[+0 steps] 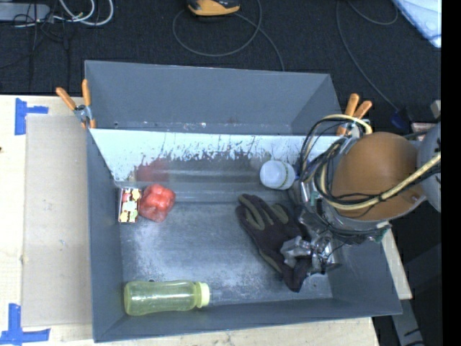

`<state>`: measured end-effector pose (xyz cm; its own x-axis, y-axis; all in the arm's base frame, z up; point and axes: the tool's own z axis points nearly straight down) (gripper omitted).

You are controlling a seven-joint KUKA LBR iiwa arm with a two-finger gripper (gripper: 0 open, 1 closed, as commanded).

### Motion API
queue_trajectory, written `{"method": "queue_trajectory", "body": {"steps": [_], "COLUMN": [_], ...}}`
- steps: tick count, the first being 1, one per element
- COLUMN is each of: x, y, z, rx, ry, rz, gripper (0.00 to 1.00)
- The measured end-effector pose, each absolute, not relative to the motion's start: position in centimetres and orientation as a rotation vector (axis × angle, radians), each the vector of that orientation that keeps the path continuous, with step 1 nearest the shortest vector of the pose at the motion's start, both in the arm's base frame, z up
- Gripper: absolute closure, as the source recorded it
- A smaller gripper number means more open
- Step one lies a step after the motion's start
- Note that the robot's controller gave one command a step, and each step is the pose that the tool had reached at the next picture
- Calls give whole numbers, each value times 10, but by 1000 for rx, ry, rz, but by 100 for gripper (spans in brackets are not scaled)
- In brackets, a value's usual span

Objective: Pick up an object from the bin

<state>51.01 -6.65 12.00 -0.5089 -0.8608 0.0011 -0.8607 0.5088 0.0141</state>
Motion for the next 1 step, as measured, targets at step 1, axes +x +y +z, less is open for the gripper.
{"method": "queue_trajectory", "body": {"steps": [1], "x": [511], "y": [-67], "z": [142], "rx": [1553], "ry": [-2725], "rz": [-15], "gripper": [100]}}
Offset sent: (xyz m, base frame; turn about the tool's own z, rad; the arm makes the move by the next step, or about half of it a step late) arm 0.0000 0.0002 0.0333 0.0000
